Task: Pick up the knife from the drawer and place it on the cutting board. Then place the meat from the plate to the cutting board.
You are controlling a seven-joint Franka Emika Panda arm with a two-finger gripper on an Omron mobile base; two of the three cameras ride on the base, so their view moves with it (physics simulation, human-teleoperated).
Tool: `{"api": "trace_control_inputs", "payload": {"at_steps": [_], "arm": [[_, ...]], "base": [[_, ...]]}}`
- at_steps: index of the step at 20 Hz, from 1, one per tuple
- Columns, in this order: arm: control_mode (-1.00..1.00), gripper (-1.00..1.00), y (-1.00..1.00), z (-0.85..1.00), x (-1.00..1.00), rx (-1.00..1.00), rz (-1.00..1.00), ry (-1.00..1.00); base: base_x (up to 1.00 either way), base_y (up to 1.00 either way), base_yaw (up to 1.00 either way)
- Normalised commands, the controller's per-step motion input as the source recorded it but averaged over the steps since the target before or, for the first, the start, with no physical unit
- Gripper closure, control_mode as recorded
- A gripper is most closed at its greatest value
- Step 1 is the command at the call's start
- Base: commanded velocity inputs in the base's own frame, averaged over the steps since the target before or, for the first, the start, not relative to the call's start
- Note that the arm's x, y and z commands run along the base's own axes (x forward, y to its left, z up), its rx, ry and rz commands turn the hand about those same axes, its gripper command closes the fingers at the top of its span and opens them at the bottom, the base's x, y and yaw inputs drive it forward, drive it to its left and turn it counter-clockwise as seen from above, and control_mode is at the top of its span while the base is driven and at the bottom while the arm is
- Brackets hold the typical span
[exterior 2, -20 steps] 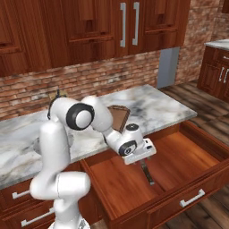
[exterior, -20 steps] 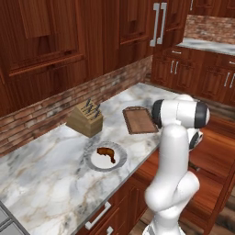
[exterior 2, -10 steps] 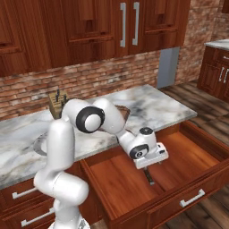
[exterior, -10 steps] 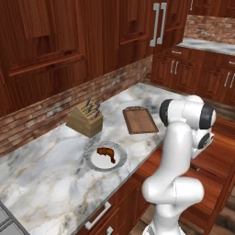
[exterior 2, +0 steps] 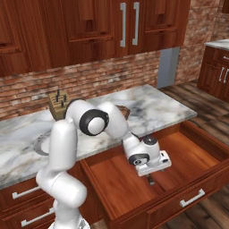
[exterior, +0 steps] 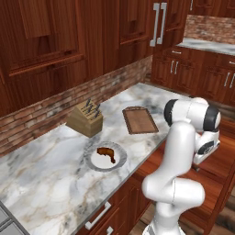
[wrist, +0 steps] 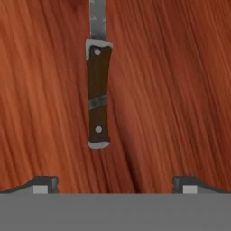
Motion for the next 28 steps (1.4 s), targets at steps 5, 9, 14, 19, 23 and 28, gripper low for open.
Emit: {"api": "trace_control_inputs", "payload": {"at_steps": [5,9,14,19,23,28], "arm": [[-1.0,-1.0,0.3,0.0,-0.11,0.02,-0.04,-0.11],[-1.0,-1.0,0.09,-0.05,-0.05,0.01,-0.02,-0.02],[-1.0,-1.0,0.03,-0.21,-0.02,0.0,0.0,0.0],[-1.0,-1.0,0.01,-0.17,0.09,0.03,0.03,0.0],[-1.0,-1.0,0.0,-0.31,0.09,0.07,0.15,-0.01],[-1.0,-1.0,-0.08,-0.28,0.16,0.1,0.17,0.0]], "base": [[0.0,0.0,0.0],[0.0,0.0,0.0],[0.0,0.0,0.0],[0.0,0.0,0.0],[0.0,0.0,0.0],[0.0,0.0,0.0]]}}
